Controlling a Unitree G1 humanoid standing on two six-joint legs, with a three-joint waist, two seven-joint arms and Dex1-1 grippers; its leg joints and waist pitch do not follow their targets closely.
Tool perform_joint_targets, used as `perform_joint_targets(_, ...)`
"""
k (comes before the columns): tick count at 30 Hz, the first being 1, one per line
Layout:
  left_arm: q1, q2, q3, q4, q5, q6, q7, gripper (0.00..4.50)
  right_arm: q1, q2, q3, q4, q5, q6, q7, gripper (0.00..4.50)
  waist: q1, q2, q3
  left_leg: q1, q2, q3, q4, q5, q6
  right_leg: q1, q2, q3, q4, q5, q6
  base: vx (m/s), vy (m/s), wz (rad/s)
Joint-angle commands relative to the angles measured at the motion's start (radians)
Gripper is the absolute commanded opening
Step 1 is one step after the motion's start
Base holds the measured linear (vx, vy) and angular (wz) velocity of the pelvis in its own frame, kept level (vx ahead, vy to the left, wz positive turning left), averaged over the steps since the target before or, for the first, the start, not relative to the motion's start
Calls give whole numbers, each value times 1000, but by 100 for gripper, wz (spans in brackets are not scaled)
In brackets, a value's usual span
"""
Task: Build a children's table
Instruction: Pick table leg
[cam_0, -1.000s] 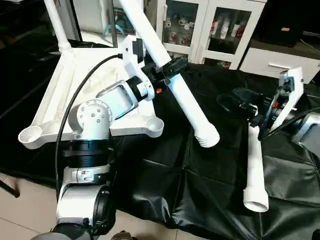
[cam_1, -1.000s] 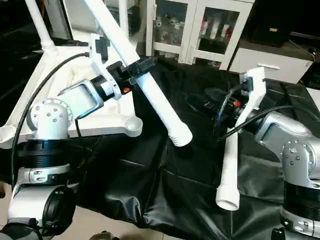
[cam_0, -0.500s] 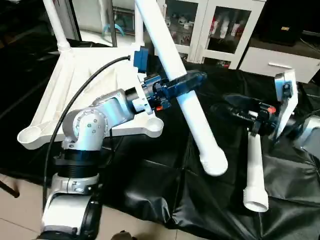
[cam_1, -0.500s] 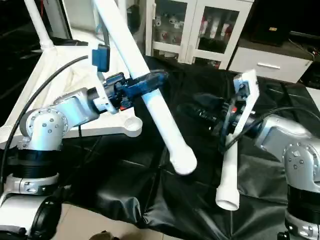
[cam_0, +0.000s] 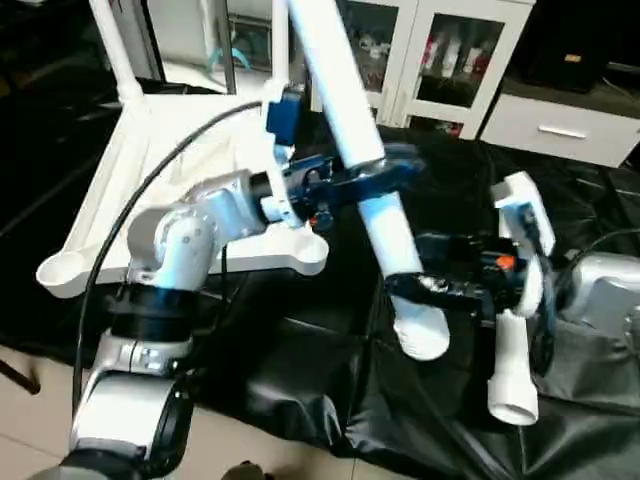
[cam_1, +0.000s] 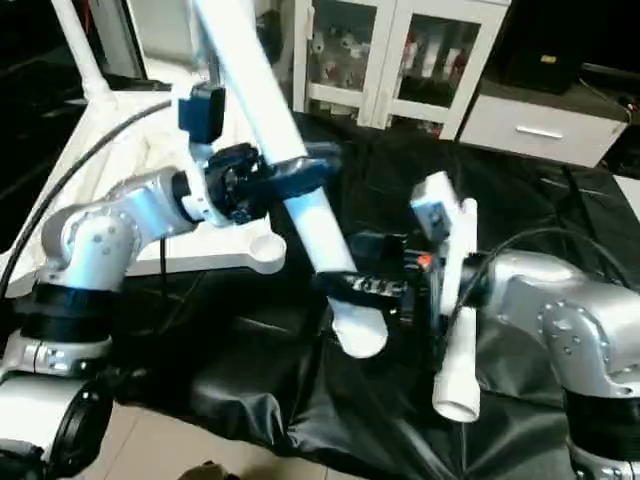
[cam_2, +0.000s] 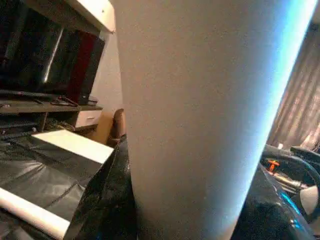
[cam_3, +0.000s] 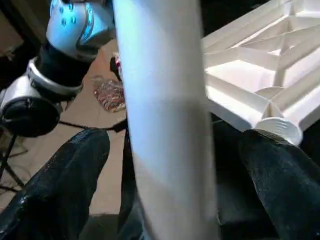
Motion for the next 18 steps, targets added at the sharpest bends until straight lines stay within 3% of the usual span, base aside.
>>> perform_joint_targets(1, -21, 4, -13, 7, 12, -16, -16, 178, -4, -13, 35, -11, -33, -19, 10, 450, 1, -5, -75, 8, 80, -29, -65, -70, 25, 59, -116, 74, -78, -146, -186, 0, 0, 0)
perform_joint_targets(2, -22, 4, -14, 7, 12, -17, -18, 178, -3, -16, 46, -9, -42, -21, 12, 424, 1, -3, -75, 8, 81, -30, -65, -67, 23, 59, -116, 74, -77, -147, -186, 0, 0, 0)
perform_joint_targets(8, -23, 12, -17, 7, 17, -24, -34, 178, -9, -20, 75, 14, -67, -41, -6, 374, 2, -9, -76, 9, 81, -29, -65, -61, 25, 59, -117, 75, -73, -131, -190, 0, 0, 0)
perform_joint_targets(18, -14, 18, -28, 5, 24, -31, -40, 178, -32, -6, 101, 38, -108, -71, -15, 293, 1, -8, -76, 7, 81, -29, -64, -55, 28, 58, -115, 74, -72, -137, -184, 0, 0, 0)
